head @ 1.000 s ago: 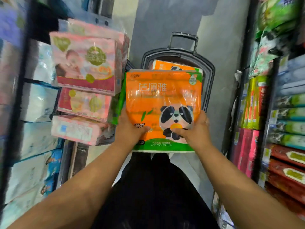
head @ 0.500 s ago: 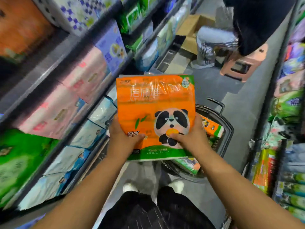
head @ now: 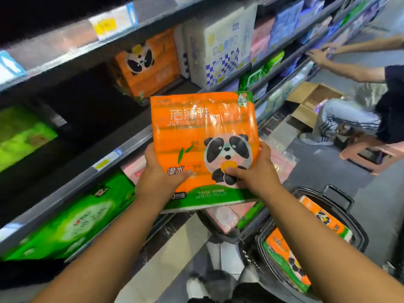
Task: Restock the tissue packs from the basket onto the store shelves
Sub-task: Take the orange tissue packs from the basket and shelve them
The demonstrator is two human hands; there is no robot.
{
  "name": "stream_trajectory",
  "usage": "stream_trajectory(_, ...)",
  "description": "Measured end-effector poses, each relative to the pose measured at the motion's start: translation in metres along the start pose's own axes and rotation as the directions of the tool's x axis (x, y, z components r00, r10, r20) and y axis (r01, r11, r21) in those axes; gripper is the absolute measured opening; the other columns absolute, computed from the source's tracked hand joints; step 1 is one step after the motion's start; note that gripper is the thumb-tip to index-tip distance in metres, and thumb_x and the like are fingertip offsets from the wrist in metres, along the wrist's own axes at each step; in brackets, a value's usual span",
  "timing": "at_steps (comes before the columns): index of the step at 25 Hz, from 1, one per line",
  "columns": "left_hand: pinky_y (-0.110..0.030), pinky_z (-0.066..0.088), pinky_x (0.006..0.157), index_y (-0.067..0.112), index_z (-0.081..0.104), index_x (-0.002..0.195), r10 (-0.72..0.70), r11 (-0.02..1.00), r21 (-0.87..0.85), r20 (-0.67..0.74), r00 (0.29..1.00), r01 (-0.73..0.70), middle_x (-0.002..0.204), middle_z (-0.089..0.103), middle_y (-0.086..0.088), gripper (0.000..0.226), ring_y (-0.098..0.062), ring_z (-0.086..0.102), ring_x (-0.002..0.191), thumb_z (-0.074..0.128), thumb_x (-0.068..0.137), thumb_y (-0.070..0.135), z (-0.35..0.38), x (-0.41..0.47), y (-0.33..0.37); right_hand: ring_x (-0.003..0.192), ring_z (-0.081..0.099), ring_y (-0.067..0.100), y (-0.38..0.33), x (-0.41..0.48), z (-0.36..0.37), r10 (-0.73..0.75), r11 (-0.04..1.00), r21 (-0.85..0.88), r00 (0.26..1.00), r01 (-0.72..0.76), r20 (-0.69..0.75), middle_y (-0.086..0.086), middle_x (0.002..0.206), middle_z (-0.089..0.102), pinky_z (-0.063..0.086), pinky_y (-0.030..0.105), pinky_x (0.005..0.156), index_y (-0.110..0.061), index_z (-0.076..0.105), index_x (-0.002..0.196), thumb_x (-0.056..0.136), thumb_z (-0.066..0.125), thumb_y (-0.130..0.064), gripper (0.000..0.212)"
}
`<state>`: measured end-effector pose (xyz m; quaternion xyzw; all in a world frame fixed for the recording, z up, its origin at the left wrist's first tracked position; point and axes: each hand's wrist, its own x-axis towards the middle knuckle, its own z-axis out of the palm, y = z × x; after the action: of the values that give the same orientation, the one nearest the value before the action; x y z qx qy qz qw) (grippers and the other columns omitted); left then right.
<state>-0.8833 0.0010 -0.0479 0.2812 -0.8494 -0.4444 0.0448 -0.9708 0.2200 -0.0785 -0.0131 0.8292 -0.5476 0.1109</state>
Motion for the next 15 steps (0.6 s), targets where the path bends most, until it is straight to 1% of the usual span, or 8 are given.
stream_trajectory(2, -0.041, 0.045, 0.09, 0.032, 0.013, 0.144, 0.003, 1.0, -0.01, -0.034, 0.999, -0.004, 0.126, 0.056, -0.001, 0.1, -0.034, 0.056, 0.112, 0.081, 0.072, 0.041, -0.018, 0.006, 0.002, 0.099, 0.06, 0.023, -0.018, 0.012, 0.012, -0.013, 1.0, 0.006, 1.0, 0.013, 0.017, -0.003, 0.112, 0.057, 0.056, 0.049, 0.079, -0.024, 0.033, 0.124, 0.064, 0.089, -0.025, 0.082)
stream_trajectory(4, -0.044, 0.046, 0.093, 0.032, 0.012, 0.144, 0.017, 1.0, -0.016, -0.055, 0.998, -0.018, 0.123, 0.056, 0.0, 0.101, -0.033, 0.056, 0.112, 0.08, 0.072, 0.043, -0.031, 0.016, 0.005, 0.1, 0.061, 0.022, -0.033, 0.027, 0.02, -0.044, 0.999, 0.031, 0.998, 0.042, 0.047, -0.001, 0.113, 0.058, 0.057, 0.047, 0.079, -0.024, 0.035, 0.12, 0.065, 0.089, -0.022, 0.077)
stream_trajectory(7, -0.045, 0.047, 0.092, 0.029, 0.012, 0.144, 0.024, 1.0, -0.012, -0.101, 0.995, -0.026, 0.112, 0.05, 0.006, 0.099, -0.031, 0.057, 0.11, 0.08, 0.073, 0.042, -0.045, 0.033, 0.012, 0.103, 0.062, 0.023, -0.052, 0.053, 0.028, -0.08, 0.994, 0.088, 0.987, 0.068, 0.143, 0.0, 0.12, 0.058, 0.06, 0.042, 0.071, -0.026, 0.035, 0.128, 0.066, 0.088, -0.019, 0.082)
stream_trajectory(9, -0.044, 0.047, 0.091, 0.028, 0.012, 0.145, 0.009, 1.0, -0.009, -0.129, 0.992, -0.011, 0.11, 0.048, 0.006, 0.099, -0.031, 0.057, 0.11, 0.079, 0.074, 0.04, -0.048, 0.045, 0.017, 0.103, 0.061, 0.019, -0.061, 0.073, 0.03, -0.113, 0.99, 0.106, 0.972, 0.092, 0.208, -0.003, 0.12, 0.057, 0.06, 0.035, 0.071, -0.028, 0.034, 0.131, 0.066, 0.088, -0.014, 0.085)
stream_trajectory(10, -0.044, 0.047, 0.092, 0.028, 0.011, 0.145, -0.01, 1.0, -0.013, -0.143, 0.99, 0.009, 0.112, 0.049, 0.005, 0.099, -0.031, 0.057, 0.111, 0.079, 0.075, 0.039, -0.048, 0.051, 0.019, 0.102, 0.06, 0.015, -0.064, 0.084, 0.032, -0.124, 0.989, 0.104, 0.962, 0.101, 0.244, -0.006, 0.118, 0.057, 0.058, 0.031, 0.073, -0.028, 0.033, 0.131, 0.066, 0.087, -0.011, 0.086)
stream_trajectory(11, -0.045, 0.047, 0.093, 0.028, 0.011, 0.146, -0.037, 0.999, -0.021, -0.159, 0.987, 0.034, 0.117, 0.051, 0.003, 0.099, -0.03, 0.056, 0.113, 0.079, 0.075, 0.038, -0.048, 0.057, 0.02, 0.103, 0.06, 0.012, -0.066, 0.094, 0.032, -0.137, 0.988, 0.11, 0.948, 0.11, 0.287, -0.008, 0.118, 0.056, 0.058, 0.03, 0.077, -0.03, 0.033, 0.131, 0.066, 0.087, -0.009, 0.087)
stream_trajectory(13, -0.044, 0.046, 0.094, 0.031, 0.01, 0.146, -0.099, 0.994, -0.066, -0.193, 0.976, 0.088, 0.125, 0.051, 0.001, 0.1, -0.027, 0.054, 0.114, 0.08, 0.075, 0.036, -0.042, 0.073, 0.024, 0.111, 0.059, 0.018, -0.067, 0.123, 0.033, -0.153, 0.987, 0.101, 0.917, 0.125, 0.368, -0.004, 0.127, 0.054, 0.057, 0.04, 0.086, -0.032, 0.033, 0.134, 0.061, 0.09, -0.015, 0.095)
stream_trajectory(15, -0.038, 0.044, 0.089, 0.035, 0.012, 0.145, -0.151, 0.983, -0.139, -0.222, 0.963, 0.122, 0.116, 0.05, 0.009, 0.098, -0.02, 0.052, 0.109, 0.081, 0.074, 0.035, -0.034, 0.09, 0.029, 0.116, 0.057, 0.02, -0.07, 0.153, 0.036, -0.169, 0.986, 0.076, 0.892, 0.151, 0.42, -0.001, 0.132, 0.052, 0.053, 0.039, 0.093, -0.029, 0.032, 0.139, 0.061, 0.09, -0.013, 0.099)
